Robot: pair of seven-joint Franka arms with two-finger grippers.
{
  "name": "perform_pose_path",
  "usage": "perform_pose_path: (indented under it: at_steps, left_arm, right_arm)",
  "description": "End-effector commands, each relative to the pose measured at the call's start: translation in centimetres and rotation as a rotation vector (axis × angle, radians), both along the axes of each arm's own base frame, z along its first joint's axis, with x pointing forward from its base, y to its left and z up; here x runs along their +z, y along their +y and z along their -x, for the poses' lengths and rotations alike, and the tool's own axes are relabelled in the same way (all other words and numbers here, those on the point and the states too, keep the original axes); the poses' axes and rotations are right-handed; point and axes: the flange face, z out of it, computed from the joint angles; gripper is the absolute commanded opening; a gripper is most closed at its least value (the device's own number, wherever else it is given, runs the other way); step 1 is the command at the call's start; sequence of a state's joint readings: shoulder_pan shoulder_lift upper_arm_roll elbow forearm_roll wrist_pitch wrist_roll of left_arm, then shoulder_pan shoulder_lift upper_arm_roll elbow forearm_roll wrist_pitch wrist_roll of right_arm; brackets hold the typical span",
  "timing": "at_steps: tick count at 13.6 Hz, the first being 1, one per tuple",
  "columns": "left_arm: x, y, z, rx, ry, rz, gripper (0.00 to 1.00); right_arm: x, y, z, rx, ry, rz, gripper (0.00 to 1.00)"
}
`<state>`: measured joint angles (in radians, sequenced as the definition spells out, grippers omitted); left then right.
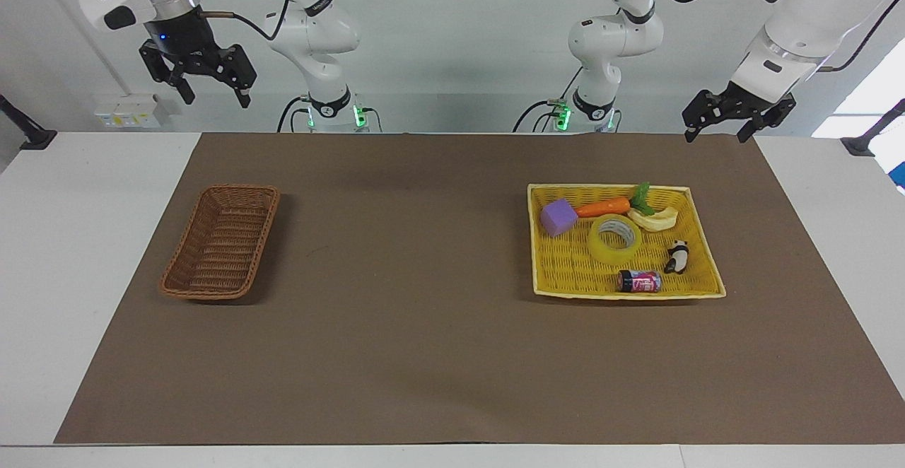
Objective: Move tape to another basket
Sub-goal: 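Reach the left gripper into the yellow tray over the tape roll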
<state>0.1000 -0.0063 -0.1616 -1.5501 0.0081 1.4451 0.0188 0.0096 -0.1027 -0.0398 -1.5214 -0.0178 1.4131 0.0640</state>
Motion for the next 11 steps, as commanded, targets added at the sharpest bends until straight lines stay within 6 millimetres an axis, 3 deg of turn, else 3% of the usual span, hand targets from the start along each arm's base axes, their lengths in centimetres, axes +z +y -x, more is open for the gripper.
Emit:
perform_pose_path:
  at_steps: [1,11]
  left_arm:
    - [-2.2,0.0,0.2,-0.004,-0.016,0.013,1.0]
    - [-11.7,-0.4,-0.6,-0.009,-0.051,0.02,1.0]
  right_arm:
    - [0.1,-0.2,0.7,0.017,0.005,-0.017,1.0]
    - [0.1,-0.2,0.7,0.017,0.005,-0.017,1.0]
